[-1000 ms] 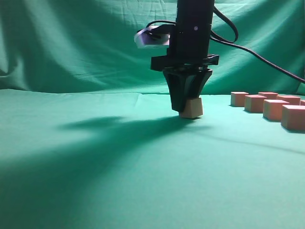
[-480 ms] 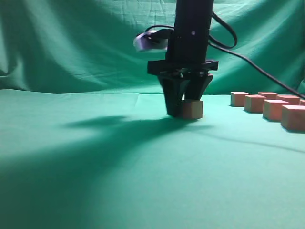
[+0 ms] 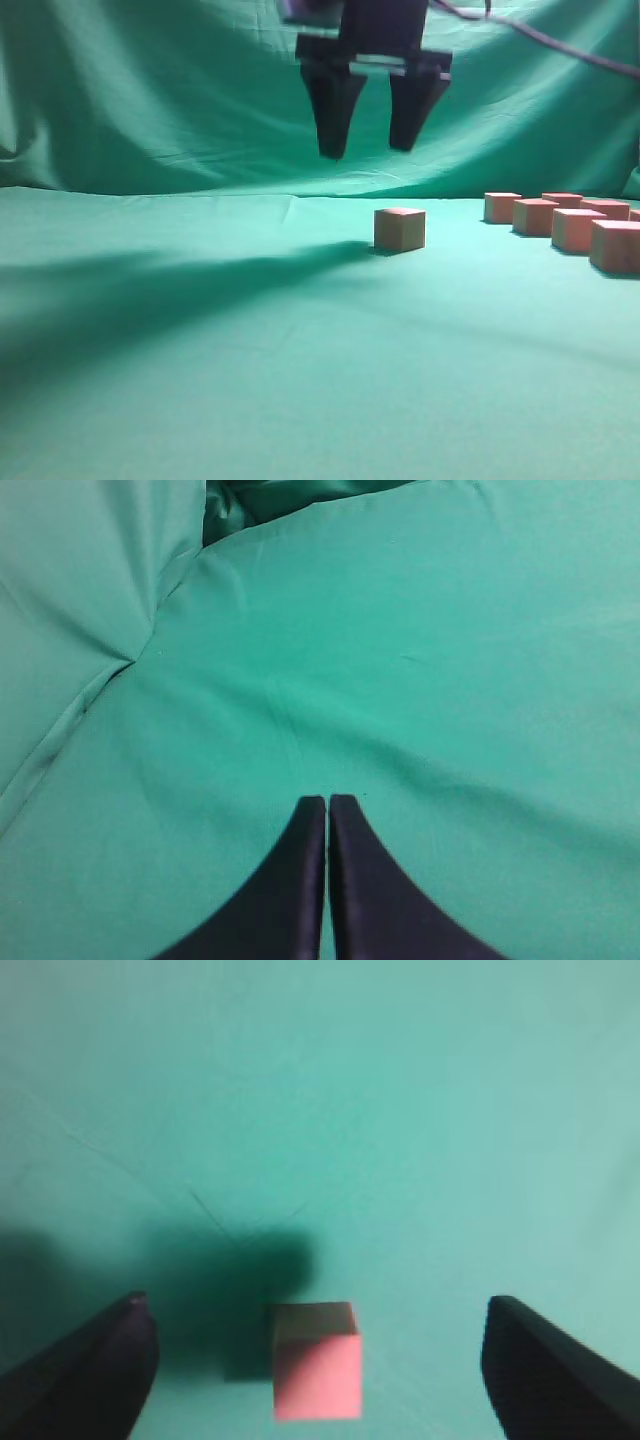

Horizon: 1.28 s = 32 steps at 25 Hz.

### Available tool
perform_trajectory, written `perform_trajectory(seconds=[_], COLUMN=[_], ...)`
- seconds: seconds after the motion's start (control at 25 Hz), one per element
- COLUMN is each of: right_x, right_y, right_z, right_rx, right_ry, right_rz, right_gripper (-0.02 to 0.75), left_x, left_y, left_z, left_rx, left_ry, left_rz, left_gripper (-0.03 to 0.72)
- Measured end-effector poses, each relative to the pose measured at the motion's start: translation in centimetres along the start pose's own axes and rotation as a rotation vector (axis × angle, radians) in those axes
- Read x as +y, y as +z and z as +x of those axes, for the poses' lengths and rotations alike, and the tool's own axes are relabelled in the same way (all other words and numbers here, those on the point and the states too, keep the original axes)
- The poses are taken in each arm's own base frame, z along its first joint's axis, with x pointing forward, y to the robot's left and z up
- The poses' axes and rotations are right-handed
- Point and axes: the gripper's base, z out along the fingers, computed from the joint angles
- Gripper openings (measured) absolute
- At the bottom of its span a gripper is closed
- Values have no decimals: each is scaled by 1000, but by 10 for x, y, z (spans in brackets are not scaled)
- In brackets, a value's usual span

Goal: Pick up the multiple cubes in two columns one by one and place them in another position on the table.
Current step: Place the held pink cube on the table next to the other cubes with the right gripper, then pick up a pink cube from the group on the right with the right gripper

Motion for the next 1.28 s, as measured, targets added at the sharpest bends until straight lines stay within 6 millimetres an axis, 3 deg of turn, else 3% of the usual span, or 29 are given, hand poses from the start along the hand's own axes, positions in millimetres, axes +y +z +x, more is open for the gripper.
perform_trajectory(seconds=[0.12,0.16,0.24,0.36,0.52,0.64,0.8,0.96,1.12,1.28], right_x=[1,1,3,5,1,-6,-18,-24,-25,-24], right_y=[-33,-45,-72,-118,-171,-186,-180,-154,-114,-73], right_z=[-1,0,3,17,66,114,180,235,261,271], right_rx=[-60,-81,-135,-214,-261,-238,-150,-52,-35,-24], right_ry=[25,46,95,140,219,320,461,639,723,750], right_rz=[18,24,34,56,105,127,152,161,165,159], right_gripper=[611,565,564,564,564,564,564,564,564,564], left_x=[0,0,0,0,0,0,0,0,0,0], left_y=[0,0,0,0,0,0,0,0,0,0], left_z=[0,0,0,0,0,0,0,0,0,0], left_rx=[0,0,0,0,0,0,0,0,0,0], left_ry=[0,0,0,0,0,0,0,0,0,0], left_rz=[0,0,0,0,0,0,0,0,0,0], left_gripper=[0,0,0,0,0,0,0,0,0,0])
